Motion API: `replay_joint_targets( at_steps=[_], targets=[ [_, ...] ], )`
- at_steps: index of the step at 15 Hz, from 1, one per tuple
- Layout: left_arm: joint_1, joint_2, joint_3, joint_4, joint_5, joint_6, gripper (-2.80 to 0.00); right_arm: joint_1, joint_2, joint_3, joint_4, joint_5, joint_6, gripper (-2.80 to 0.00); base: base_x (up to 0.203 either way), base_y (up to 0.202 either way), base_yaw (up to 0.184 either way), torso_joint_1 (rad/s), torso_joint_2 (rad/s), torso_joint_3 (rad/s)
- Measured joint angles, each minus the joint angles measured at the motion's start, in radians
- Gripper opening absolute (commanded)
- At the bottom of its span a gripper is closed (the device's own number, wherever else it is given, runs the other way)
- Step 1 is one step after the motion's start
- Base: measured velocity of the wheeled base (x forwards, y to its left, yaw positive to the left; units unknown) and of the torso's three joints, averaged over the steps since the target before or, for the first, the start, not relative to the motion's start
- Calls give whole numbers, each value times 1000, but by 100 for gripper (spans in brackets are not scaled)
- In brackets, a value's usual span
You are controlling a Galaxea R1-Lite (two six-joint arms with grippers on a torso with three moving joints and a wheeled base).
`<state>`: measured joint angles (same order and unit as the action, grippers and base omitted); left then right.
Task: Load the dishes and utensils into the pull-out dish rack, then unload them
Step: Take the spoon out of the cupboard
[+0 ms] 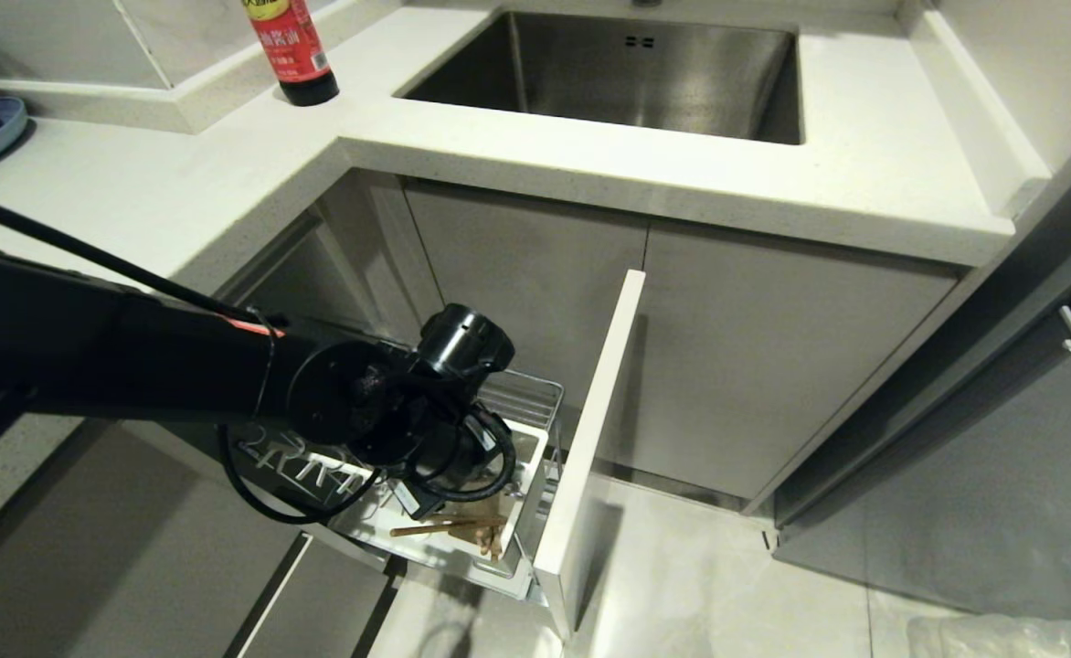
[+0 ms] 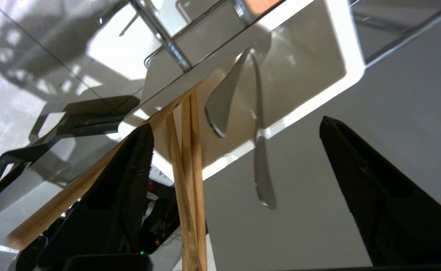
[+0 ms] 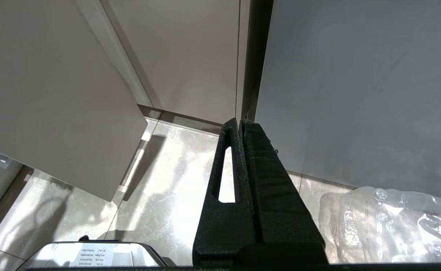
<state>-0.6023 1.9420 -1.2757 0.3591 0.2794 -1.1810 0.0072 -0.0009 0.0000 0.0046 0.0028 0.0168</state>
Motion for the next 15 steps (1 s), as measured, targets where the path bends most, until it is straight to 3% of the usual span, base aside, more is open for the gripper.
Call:
replay_joint_targets(
  at_steps=[15],
  targets=[
    [34,85,-24,-37,-13,5,0,0,0,0,0,0,0,-280,0,0,0,0,0,0]
  ],
)
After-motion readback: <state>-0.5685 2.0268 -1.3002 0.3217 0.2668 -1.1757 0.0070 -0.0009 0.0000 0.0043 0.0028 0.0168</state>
